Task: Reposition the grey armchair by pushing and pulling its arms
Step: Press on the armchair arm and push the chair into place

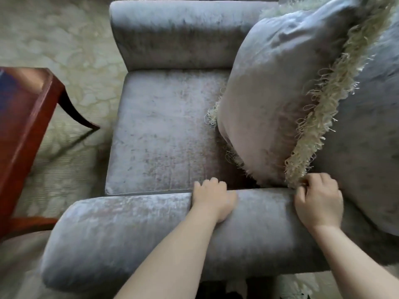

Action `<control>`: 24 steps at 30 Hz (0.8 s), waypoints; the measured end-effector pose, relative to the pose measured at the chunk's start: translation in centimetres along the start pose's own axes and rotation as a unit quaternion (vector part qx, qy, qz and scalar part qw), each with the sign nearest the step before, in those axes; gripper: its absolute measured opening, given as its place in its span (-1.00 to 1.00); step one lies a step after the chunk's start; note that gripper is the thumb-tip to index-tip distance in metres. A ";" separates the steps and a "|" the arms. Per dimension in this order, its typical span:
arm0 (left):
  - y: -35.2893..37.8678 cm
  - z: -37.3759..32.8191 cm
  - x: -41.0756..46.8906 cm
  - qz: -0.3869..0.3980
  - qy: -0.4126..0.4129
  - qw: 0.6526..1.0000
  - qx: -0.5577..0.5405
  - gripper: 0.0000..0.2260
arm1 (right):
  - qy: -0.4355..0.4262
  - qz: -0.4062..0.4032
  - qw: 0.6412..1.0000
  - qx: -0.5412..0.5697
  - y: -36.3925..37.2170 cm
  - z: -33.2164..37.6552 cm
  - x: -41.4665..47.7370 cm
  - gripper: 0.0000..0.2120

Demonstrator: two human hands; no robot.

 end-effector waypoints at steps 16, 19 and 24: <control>0.7 28.9 -9.8 -0.060 -0.213 0.972 -0.081 -0.54 | -0.168 0.317 0.933 -0.022 16.8 37.7 -11.1 -0.57; 0.8 28.9 -9.8 -0.058 -0.215 0.972 -0.079 -0.54 | -0.174 0.347 0.921 -0.037 17.2 37.9 -11.3 -0.54; 1.2 28.7 -9.8 -0.023 -0.210 0.974 -0.078 -0.53 | -0.159 0.391 0.905 -0.049 17.2 37.4 -11.5 -0.51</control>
Point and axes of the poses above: each hand's wrist, its own x-axis towards the middle knuckle, its own y-axis out of the palm, z = x × y, the point moved 10 cm from there along x, towards the middle knuckle, and after that the axes turned 11 degrees about z, right-handed, at the moved point
